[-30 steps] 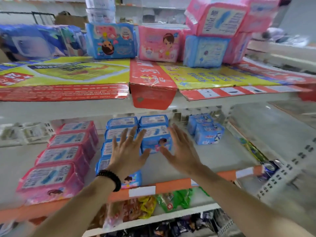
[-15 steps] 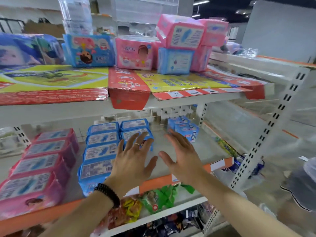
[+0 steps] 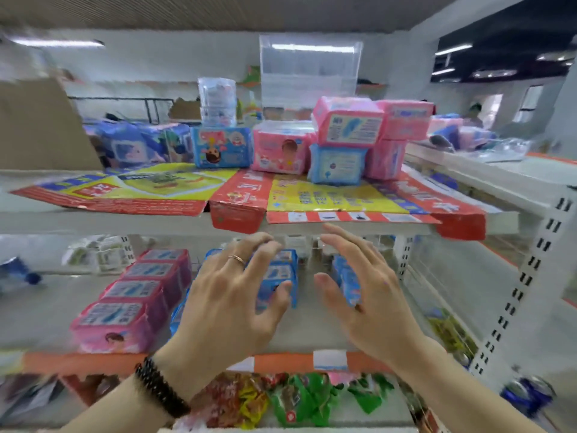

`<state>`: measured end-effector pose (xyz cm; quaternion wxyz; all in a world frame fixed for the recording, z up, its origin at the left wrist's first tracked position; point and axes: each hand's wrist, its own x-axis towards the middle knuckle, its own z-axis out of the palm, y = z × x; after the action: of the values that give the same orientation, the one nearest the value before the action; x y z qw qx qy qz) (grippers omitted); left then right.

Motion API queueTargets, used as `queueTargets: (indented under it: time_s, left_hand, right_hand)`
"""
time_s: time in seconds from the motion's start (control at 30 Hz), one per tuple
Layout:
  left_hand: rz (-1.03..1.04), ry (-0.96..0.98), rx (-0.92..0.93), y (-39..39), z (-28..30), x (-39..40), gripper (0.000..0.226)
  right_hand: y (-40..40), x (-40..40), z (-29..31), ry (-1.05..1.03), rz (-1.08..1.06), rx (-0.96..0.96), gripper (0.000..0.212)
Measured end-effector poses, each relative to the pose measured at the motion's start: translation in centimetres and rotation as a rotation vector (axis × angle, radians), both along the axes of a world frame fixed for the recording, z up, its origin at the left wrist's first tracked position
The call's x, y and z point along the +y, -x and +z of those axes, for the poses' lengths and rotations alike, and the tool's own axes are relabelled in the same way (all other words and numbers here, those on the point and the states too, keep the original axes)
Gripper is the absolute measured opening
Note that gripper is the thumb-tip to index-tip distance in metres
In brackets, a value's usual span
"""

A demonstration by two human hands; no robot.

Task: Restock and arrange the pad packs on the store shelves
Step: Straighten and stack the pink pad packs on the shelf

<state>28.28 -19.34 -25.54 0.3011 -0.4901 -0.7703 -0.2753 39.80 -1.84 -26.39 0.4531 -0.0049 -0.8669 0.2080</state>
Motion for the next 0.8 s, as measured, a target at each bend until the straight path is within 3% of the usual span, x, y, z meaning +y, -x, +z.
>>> queueTargets:
  time_s: [0.4, 0.8]
  left_hand:
    - [0.072, -0.099, 0.178, 0.9, 5.4, -1.4, 0.045]
    - [0.111, -0.008, 0.121, 9.7, 8.5, -3.9, 0.049]
  right_hand:
    - [1.6, -0.2, 5.1, -0.099, 0.083, 0.110, 0.050]
    - [8.9, -1.9, 8.8, -0.189, -0.083, 0.010, 0.054]
